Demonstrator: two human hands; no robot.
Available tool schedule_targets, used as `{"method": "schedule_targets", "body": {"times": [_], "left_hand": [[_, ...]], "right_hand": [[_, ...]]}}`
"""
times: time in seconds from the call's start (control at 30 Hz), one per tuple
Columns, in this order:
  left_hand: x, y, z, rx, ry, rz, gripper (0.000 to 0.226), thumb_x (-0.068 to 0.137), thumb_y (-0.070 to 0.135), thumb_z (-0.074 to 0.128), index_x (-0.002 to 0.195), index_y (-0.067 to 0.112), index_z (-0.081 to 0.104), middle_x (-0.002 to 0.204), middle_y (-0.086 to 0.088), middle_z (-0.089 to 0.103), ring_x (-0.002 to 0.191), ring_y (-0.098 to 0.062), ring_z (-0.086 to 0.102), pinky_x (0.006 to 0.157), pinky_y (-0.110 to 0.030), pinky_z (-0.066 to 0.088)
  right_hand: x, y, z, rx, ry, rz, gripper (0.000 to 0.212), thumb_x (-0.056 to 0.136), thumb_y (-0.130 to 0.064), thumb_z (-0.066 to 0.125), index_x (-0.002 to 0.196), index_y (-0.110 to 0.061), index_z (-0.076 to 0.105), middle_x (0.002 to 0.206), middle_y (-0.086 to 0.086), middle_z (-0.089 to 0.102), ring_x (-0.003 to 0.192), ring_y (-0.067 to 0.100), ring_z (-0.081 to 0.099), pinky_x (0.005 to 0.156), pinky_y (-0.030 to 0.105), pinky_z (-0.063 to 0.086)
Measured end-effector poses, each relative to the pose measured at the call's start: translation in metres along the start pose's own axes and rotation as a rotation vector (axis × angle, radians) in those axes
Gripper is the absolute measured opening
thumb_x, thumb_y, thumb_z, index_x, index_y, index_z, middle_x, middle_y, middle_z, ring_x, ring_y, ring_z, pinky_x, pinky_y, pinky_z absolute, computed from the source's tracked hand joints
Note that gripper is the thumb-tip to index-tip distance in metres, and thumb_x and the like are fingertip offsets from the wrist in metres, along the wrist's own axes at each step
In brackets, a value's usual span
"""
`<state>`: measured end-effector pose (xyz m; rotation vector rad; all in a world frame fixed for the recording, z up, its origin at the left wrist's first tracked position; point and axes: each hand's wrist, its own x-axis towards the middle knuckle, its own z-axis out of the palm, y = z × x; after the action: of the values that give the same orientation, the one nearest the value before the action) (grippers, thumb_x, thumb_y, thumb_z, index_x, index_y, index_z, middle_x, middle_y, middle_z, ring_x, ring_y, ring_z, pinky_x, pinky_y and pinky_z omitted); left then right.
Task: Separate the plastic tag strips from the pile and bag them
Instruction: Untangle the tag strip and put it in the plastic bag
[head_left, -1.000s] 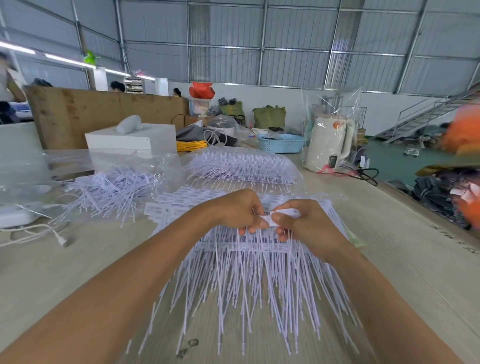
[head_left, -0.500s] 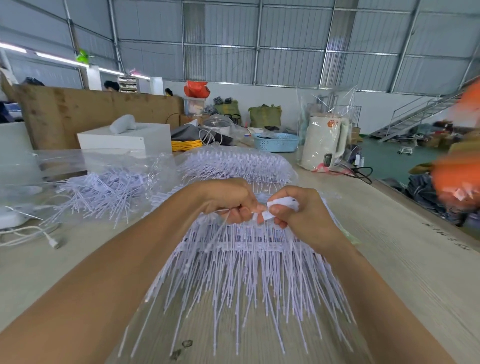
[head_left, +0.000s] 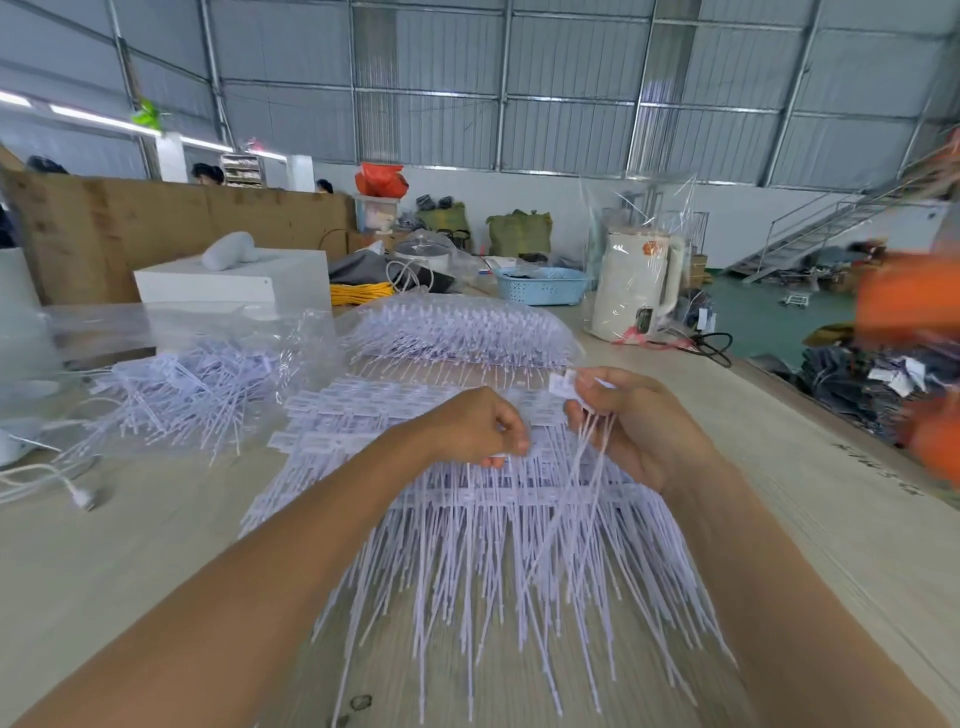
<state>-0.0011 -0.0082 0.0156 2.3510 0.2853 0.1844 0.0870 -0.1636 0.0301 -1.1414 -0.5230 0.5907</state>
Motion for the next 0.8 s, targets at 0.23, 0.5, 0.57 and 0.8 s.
{"method": "schedule_targets", "body": {"times": [0.23, 0.5, 0.57, 0.8], "left_hand": [[-0.006, 0.014, 0.011, 0.135, 0.253, 0.068, 0.022, 0.095, 0.022, 0.053, 0.098, 0.007, 0.069, 0.099, -0.003, 0.069, 0.089, -0.015, 0.061, 0.083, -0.025, 0.048], [-0.038, 0.048, 0.033, -0.804, -0.039, -0.152, 0.029, 0.099, 0.029, 0.045, 0.090, 0.006, 0.060, 0.064, -0.006, 0.063, 0.049, -0.016, 0.060, 0.057, -0.029, 0.057], [-0.041, 0.047, 0.033, -0.888, 0.024, -0.169, 0.026, 0.099, 0.017, 0.045, 0.088, 0.003, 0.063, 0.058, -0.004, 0.054, 0.043, -0.012, 0.048, 0.048, -0.023, 0.052], [-0.051, 0.031, 0.019, -1.009, 0.228, -0.205, 0.009, 0.092, 0.002, 0.055, 0.089, 0.000, 0.063, 0.055, -0.004, 0.054, 0.038, -0.008, 0.041, 0.040, -0.016, 0.039]], "right_hand": [[0.013, -0.006, 0.003, 0.004, 0.010, 0.013, 0.017, 0.091, 0.012, 0.045, 0.096, 0.004, 0.060, 0.088, 0.014, 0.064, 0.063, 0.020, 0.062, 0.055, 0.021, 0.056], [0.021, -0.001, 0.013, 0.063, 0.049, -0.070, 0.015, 0.091, 0.008, 0.049, 0.094, 0.002, 0.063, 0.093, 0.017, 0.065, 0.060, 0.016, 0.065, 0.057, 0.020, 0.055], [0.021, -0.001, 0.016, 0.066, 0.048, -0.070, 0.015, 0.091, 0.006, 0.050, 0.096, 0.000, 0.062, 0.095, 0.016, 0.066, 0.067, 0.017, 0.065, 0.059, 0.020, 0.055], [0.008, 0.008, 0.033, -0.033, -0.069, -0.044, 0.011, 0.092, 0.002, 0.050, 0.098, -0.004, 0.058, 0.083, 0.010, 0.068, 0.072, 0.021, 0.071, 0.055, 0.032, 0.057]]}}
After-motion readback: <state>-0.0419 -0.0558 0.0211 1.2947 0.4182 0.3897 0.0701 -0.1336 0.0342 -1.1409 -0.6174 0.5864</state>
